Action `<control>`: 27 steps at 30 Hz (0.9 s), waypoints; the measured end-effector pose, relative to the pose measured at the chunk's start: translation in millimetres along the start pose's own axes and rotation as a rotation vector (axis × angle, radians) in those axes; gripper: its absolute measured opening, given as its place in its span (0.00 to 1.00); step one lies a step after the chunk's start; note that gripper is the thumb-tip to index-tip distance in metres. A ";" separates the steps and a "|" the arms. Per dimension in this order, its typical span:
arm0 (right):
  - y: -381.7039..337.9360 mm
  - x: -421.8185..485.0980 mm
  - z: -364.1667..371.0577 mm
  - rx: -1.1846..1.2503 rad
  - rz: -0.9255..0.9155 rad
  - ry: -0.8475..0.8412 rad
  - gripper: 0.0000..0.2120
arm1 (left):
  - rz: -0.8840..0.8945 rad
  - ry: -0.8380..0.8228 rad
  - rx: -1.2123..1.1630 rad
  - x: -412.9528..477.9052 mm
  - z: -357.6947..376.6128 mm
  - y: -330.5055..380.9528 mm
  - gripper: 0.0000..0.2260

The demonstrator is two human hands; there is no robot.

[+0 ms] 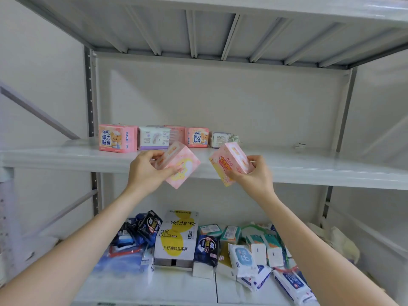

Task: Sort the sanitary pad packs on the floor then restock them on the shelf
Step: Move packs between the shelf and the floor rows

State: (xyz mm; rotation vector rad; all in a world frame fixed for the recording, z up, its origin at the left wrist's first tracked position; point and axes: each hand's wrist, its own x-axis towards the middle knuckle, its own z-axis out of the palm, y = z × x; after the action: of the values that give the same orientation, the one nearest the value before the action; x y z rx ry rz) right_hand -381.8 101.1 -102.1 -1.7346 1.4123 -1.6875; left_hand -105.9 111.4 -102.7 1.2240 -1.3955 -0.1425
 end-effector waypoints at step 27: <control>82.9 -344.9 -95.4 -0.140 0.458 -0.122 0.33 | -0.317 -0.425 0.126 -330.5 -28.7 -38.4 0.30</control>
State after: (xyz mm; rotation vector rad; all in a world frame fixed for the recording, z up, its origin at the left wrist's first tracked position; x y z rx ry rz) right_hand -432.2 378.7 -337.3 -1.4075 1.7395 -1.2461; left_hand -150.9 344.4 -337.6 1.5802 -1.5780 -0.5696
